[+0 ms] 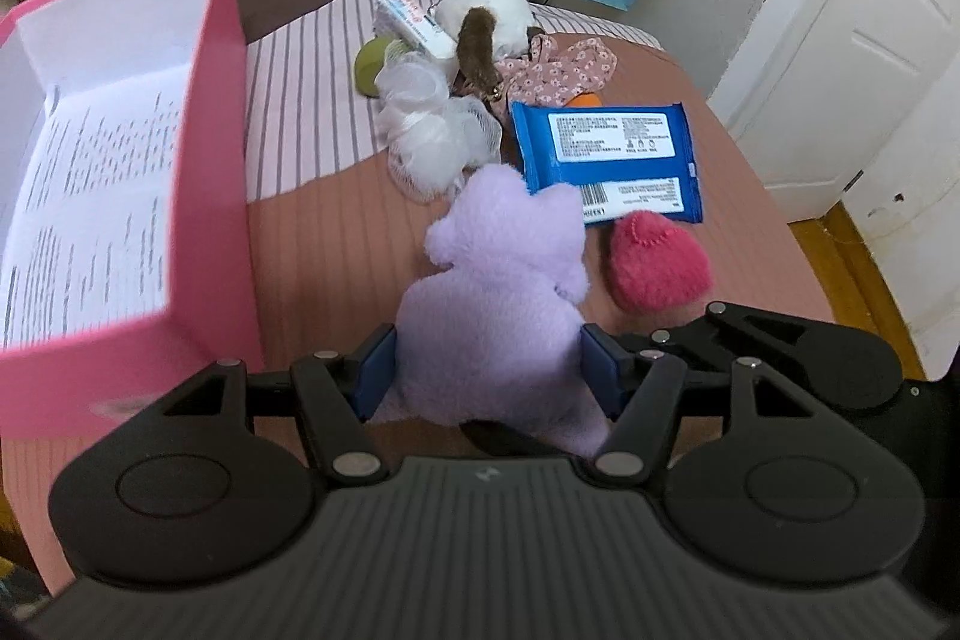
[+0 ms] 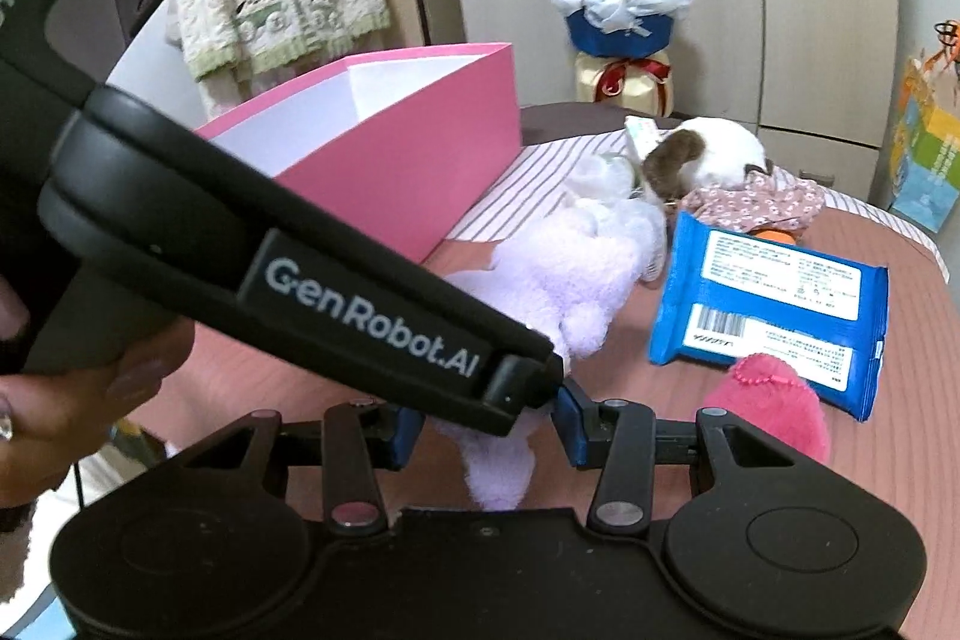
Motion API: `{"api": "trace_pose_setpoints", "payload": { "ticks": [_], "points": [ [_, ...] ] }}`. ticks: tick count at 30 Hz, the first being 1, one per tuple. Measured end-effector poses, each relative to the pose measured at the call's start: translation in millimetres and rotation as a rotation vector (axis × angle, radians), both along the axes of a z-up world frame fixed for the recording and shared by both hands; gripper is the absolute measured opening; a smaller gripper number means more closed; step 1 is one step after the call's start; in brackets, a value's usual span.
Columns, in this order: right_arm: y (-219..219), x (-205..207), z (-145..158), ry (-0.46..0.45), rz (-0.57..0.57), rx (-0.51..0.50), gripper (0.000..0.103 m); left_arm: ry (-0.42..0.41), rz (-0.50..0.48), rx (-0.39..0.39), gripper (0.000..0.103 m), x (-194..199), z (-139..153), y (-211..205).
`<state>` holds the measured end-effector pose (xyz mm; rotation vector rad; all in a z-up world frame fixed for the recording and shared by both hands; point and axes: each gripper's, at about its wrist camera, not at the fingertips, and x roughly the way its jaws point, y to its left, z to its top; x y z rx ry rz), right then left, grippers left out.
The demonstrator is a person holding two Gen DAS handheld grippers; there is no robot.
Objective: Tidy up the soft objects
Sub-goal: 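Lift the bunny with the left gripper and carry it over the pink box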
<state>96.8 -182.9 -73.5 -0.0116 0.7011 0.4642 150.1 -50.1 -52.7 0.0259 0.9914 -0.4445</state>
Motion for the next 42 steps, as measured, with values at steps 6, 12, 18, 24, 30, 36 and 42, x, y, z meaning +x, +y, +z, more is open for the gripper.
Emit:
{"api": "trace_pose_setpoints", "payload": {
  "ticks": [6, 12, 18, 24, 30, 36, 42],
  "points": [
    [11.5, -10.3, 8.8, 0.045, 0.050, -0.013, 0.050, 0.031, 0.024, -0.037, 0.064, -23.4, 7.5, 21.1],
    [37.6, -32.6, 22.2, 0.088, 0.139, -0.043, 0.050, 0.101, 0.075, -0.078, 0.064, -49.6, 15.5, 57.3],
    [67.7, -55.2, 41.2, 0.109, 0.251, -0.055, 0.050, 0.137, 0.142, -0.081, 0.064, -77.9, 30.9, 93.6],
    [93.6, -57.1, 59.5, 0.143, 0.352, -0.019, 0.050, 0.152, 0.191, -0.065, 0.064, -96.5, 50.5, 126.1],
    [109.8, -53.8, 81.1, 0.167, 0.424, 0.022, 0.050, 0.159, 0.238, -0.082, 0.064, -96.5, 71.3, 152.0],
    [118.0, -38.2, 107.2, 0.112, 0.431, 0.031, 0.051, 0.084, 0.250, -0.103, 0.064, -75.1, 96.6, 164.1],
    [120.7, 8.8, 124.9, 0.068, 0.389, 0.058, 0.051, -0.008, 0.232, -0.110, 0.065, -28.8, 113.8, 168.7]
  ]
}}
